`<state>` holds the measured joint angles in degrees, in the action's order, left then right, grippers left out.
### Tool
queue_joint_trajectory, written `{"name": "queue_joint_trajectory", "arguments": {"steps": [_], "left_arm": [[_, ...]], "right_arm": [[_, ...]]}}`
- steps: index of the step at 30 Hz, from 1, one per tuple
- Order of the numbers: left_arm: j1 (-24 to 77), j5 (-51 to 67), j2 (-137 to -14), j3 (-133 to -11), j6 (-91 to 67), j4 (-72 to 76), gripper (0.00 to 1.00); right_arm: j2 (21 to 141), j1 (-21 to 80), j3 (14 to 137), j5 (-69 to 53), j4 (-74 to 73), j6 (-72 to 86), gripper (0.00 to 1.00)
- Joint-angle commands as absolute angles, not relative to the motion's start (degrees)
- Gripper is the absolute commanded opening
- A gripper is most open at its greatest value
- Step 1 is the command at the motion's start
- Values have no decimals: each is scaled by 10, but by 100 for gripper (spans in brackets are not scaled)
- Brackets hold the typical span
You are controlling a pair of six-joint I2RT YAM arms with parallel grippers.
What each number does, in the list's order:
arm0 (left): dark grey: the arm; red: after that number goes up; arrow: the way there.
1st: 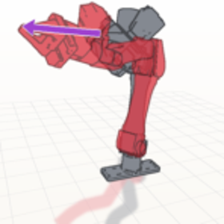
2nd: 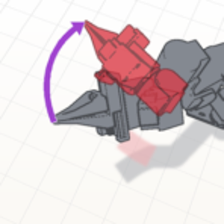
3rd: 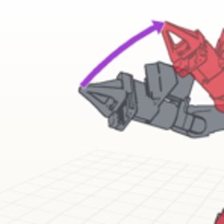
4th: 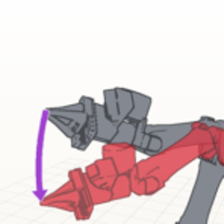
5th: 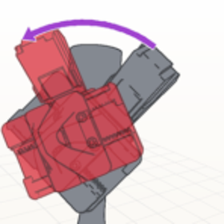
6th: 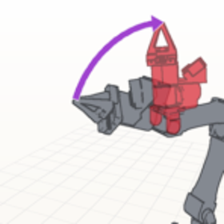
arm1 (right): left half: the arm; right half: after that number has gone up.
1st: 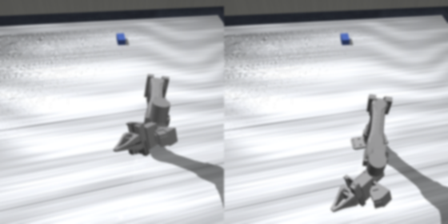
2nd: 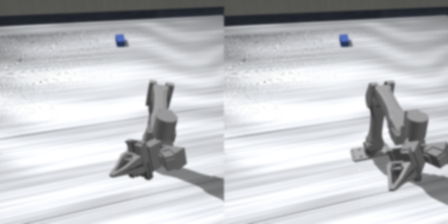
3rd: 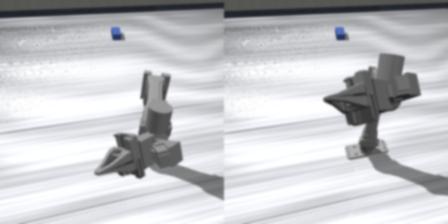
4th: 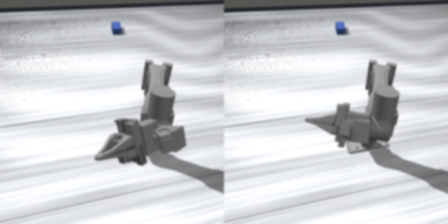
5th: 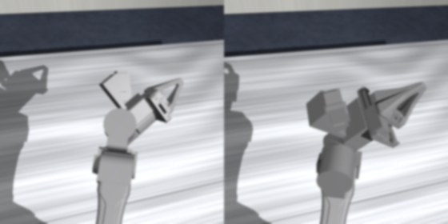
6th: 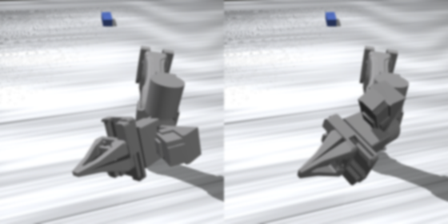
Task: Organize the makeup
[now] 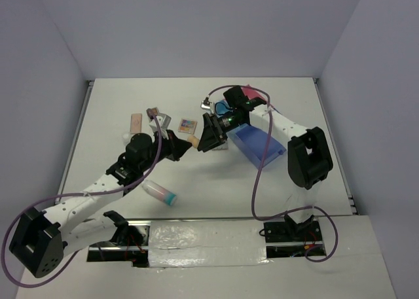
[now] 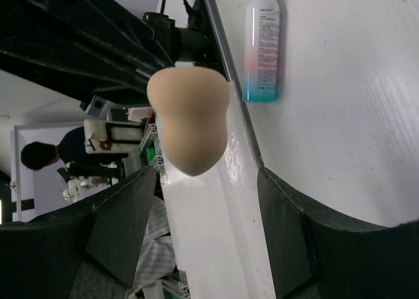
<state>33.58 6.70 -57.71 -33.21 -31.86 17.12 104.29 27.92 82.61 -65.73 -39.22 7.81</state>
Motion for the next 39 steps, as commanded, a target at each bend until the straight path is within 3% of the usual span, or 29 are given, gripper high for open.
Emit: {"name": "queue_joint_trajectory", "arguments": {"steps": [1, 10, 18, 20, 21, 22, 28, 31, 39], "left_arm": [[341, 74, -580, -356, -316, 220, 0], [347, 70, -581, -344, -331, 229, 5], [349, 63, -584, -345, -336, 228, 15], [349, 57, -582, -346, -339, 222, 25], [349, 53, -581, -347, -339, 218, 30], [349, 47, -577, -349, -340, 207, 43], [349, -37, -541, -351, -350, 149, 79], [348, -63, -517, -346, -350, 131, 86], [348, -62, -504, -345, -354, 96, 84]], "right_arm": [[1058, 291, 871, -653, -398, 68, 70], [1079, 295, 903, -664, -383, 62, 59], [1093, 295, 913, -679, -401, 31, 22], [1093, 295, 915, -672, -408, 20, 12], [1092, 295, 915, -670, -410, 16, 12], [1092, 295, 914, -666, -412, 12, 11], [1075, 286, 910, -606, -421, -25, 10], [1066, 270, 912, -553, -425, -44, 10], [1034, 180, 923, -322, -398, -78, 11]]}}
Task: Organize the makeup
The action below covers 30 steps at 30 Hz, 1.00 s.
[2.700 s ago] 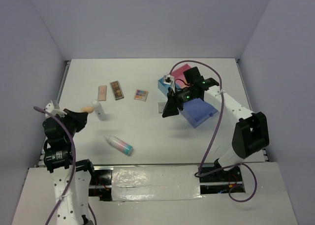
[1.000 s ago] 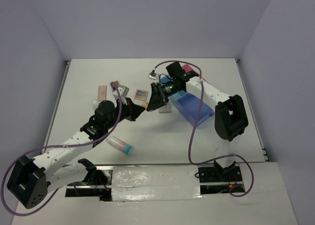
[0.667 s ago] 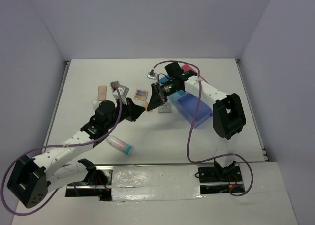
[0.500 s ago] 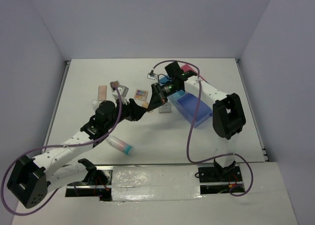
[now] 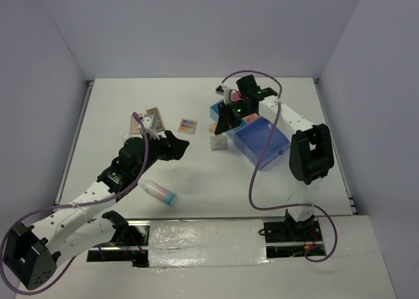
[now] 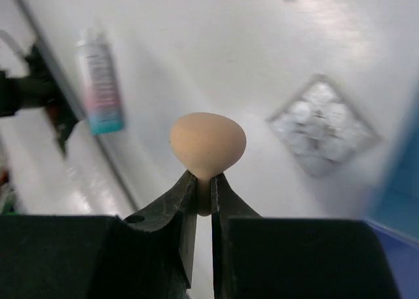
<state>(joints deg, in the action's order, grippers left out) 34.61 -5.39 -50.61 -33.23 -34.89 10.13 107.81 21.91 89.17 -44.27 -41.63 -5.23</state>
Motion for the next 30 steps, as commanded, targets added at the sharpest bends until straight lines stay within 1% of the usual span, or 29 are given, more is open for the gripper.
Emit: {"name": "queue_joint_trajectory", "arguments": {"steps": [1, 7, 10, 13, 16, 18, 19, 21, 22, 23, 24, 25, 29, 30], "left_arm": [[348, -62, -505, -344, -357, 96, 84], [348, -62, -512, -330, -392, 94, 83], [348, -63, -511, -324, -403, 95, 84], [348, -66, -507, -323, -409, 88, 84], [348, -73, -503, -323, -412, 80, 84], [348, -86, -501, -327, -415, 61, 84], [348, -89, -500, -329, -417, 55, 84], [348, -90, -498, -329, -418, 48, 84], [348, -90, -498, -329, -422, 47, 84], [348, -90, -497, -330, -424, 40, 85], [348, -91, -497, -330, -426, 39, 84], [348, -91, -497, -331, -427, 36, 84], [348, -91, -496, -336, -427, 33, 82], [348, -91, -496, -341, -425, 30, 81]], "right_arm": [[1032, 170, 925, -303, -393, -81, 11], [1037, 110, 935, -184, -347, -91, 12], [1046, 98, 945, -150, -336, -99, 14], [1064, 93, 956, -113, -327, -111, 18], [1088, 88, 968, -92, -323, -119, 26], [1108, 84, 983, -84, -326, -121, 33], [1115, 84, 990, -82, -332, -122, 39], [1132, 81, 1003, -82, -338, -124, 45], [1136, 80, 1006, -84, -343, -126, 47], [1138, 79, 1008, -86, -345, -127, 53], [1141, 77, 1011, -90, -346, -132, 55], [1141, 78, 1012, -92, -348, -135, 60], [1132, 76, 1014, -114, -357, -158, 72], [1125, 76, 1016, -136, -368, -167, 74]]}}
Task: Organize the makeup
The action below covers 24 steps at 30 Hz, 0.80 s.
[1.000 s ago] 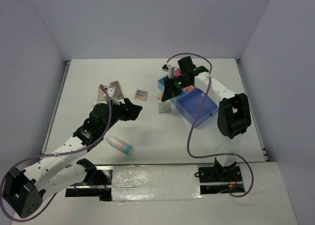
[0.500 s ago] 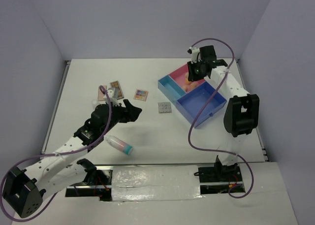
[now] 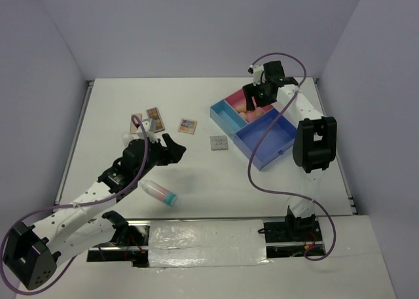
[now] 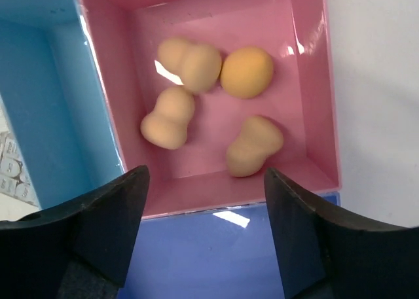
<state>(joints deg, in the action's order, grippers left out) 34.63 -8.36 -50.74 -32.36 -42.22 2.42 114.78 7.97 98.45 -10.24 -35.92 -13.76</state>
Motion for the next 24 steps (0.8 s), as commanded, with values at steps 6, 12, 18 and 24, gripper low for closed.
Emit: {"name": "queue_joint_trajectory", "arguments": {"steps": [6, 12, 18, 24], "left_arm": [[348, -95, -497, -387, -396, 5, 37], [344, -134, -505, -466, -344, -76, 10], [318, -194, -499, -509, -317, -183, 67], [254, -220, -481, -512, -348, -277, 88]], "right_arm": [[1055, 76, 970, -322, -365, -265, 100], [916, 82, 780, -465, -163, -270, 100], [975, 109, 873, -556, -373, -414, 93], [981, 155, 913, -538, -413, -432, 63]]}}
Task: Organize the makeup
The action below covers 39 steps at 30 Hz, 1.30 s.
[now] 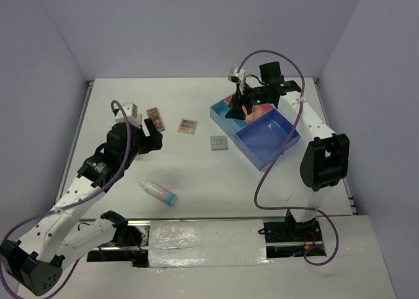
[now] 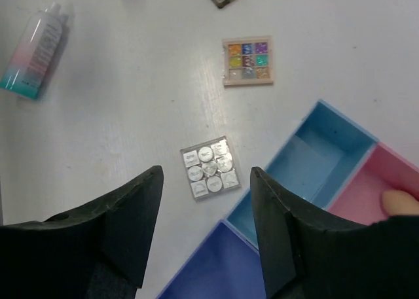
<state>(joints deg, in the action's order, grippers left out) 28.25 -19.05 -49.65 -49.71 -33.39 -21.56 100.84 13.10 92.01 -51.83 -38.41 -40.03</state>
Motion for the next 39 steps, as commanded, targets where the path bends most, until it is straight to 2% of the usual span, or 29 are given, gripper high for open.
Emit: {"name": "queue_joint_trajectory", "arguments": {"steps": [1, 5, 8, 10, 11, 15, 19, 25, 32, 39], "left_arm": [[246, -221, -479, -511, -352, -286, 89], [217, -214, -482, -502, -373, -335, 86], [211, -207, -483, -493, -400, -345, 74], [209, -214, -483, -487, -417, -354, 61], [209, -220, -483, -485, -419, -354, 60], [207, -236, -494, -485, -402, -351, 64], [207, -280, -544, -504, -402, -394, 76], [207, -337, -565, -479, -426, -375, 82], [206, -419, -574, -419, -443, -285, 80], [193, -428, -613, -400, -415, -184, 78]], "right_arm": [[970, 163, 902, -534, -413, -435, 63], [939, 203, 880, -508, -414, -455, 64], [934, 224, 869, -482, -409, -432, 69], [928, 229, 852, -481, -392, -414, 71], [926, 229, 846, -481, -387, -408, 72], [923, 229, 822, -491, -371, -383, 77], [923, 228, 812, -496, -367, -372, 79], [918, 229, 798, -497, -358, -364, 80], [919, 229, 786, -496, -352, -359, 82], [916, 229, 786, -496, -349, -353, 83]]}}
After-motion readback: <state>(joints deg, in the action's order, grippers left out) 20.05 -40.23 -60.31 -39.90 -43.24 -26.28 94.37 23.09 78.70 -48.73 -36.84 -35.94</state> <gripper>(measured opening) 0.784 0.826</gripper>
